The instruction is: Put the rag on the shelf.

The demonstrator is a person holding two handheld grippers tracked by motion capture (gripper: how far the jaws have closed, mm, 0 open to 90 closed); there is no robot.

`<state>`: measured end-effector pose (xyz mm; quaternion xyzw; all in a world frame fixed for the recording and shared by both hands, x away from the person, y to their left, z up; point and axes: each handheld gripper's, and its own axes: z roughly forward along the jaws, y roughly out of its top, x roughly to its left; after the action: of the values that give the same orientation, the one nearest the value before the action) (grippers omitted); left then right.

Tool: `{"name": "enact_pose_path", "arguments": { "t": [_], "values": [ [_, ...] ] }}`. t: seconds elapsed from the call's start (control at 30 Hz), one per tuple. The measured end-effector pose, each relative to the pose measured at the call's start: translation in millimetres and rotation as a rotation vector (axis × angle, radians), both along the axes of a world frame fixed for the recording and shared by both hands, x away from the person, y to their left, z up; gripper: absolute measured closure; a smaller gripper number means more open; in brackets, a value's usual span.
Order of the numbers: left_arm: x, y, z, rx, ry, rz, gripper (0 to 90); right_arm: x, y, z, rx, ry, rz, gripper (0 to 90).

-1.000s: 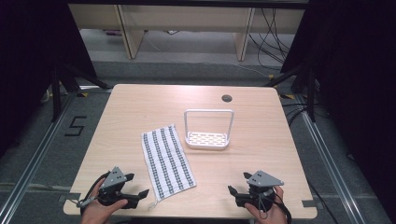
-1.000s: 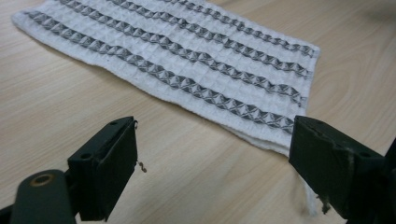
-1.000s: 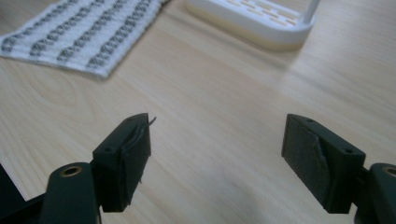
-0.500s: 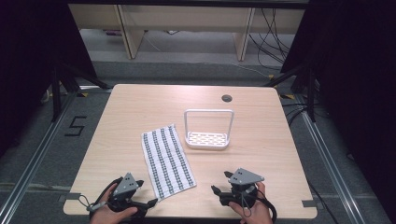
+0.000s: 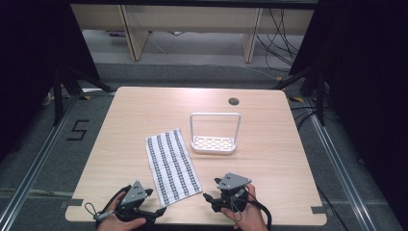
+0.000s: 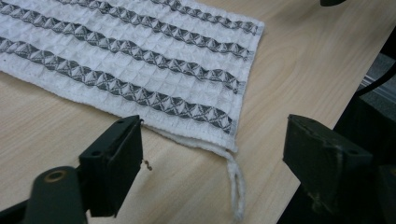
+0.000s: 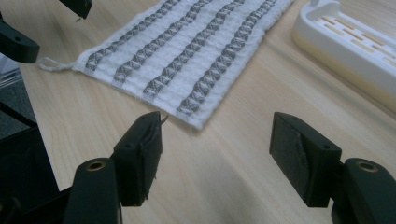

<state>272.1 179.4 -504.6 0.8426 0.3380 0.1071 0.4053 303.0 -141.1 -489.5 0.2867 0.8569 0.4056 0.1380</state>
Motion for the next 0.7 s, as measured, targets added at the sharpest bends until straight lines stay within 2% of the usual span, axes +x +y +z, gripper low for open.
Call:
{"name": "enact_pose_path", "arguments": {
  "t": [0.07, 0.1, 0.17, 0.27, 0.33, 0.37, 0.4, 0.47, 0.5, 0.57, 0.6, 0.7],
  "values": [
    [-0.4, -2.8, -0.6, 0.005, -0.001, -0.014, 27.3, 2.5, 4.6, -1.2, -0.007, -0.008, 0.006, 35.5],
    [0.4, -3.8, -0.9, 0.020, -0.011, -0.018, 31.5, 3.5, 7.7, -2.0, -0.006, 0.010, 0.003, 35.5],
    [0.5, -4.8, -1.0, 0.016, -0.004, -0.019, 34.8, 5.5, 11.0, -3.4, -0.012, 0.011, 0.013, 35.6],
    [1.9, -6.7, -2.5, 0.036, -0.009, -0.018, 39.7, 7.9, 14.7, -4.4, -0.022, 0.017, 0.018, 35.7],
    [3.3, -6.9, -2.2, 0.067, -0.013, -0.036, 43.8, 10.3, 17.9, -5.8, -0.025, 0.017, 0.029, 35.7],
    [2.6, -8.5, -2.6, 0.058, -0.006, -0.033, 44.6, 10.6, 18.7, -6.0, -0.027, 0.022, 0.025, 35.7],
    [3.7, -8.4, -2.5, 0.079, -0.011, -0.037, 46.0, 11.1, 19.7, -6.2, -0.030, 0.030, 0.021, 35.7],
    [4.0, -9.6, -3.2, 0.078, -0.011, -0.031, 46.5, 12.4, 20.7, -6.9, -0.032, 0.023, 0.028, 35.7],
    [4.9, -10.2, -3.9, 0.080, -0.007, -0.037, 47.2, 13.6, 24.0, -8.6, -0.037, 0.036, 0.030, 36.2],
    [5.0, -11.8, -5.1, 0.073, -0.009, -0.030, 47.9, 15.9, 26.4, -10.2, -0.050, 0.036, 0.050, 40.5],
    [5.9, -10.7, -4.7, 0.100, -0.013, -0.041, 48.2, 16.4, 28.5, -11.4, -0.049, 0.044, 0.037, 41.0],
    [5.5, -11.5, -5.9, 0.110, -0.009, -0.041, 49.6, 21.0, 32.9, -13.4, -0.061, 0.048, 0.040, 42.5]
  ]
}}
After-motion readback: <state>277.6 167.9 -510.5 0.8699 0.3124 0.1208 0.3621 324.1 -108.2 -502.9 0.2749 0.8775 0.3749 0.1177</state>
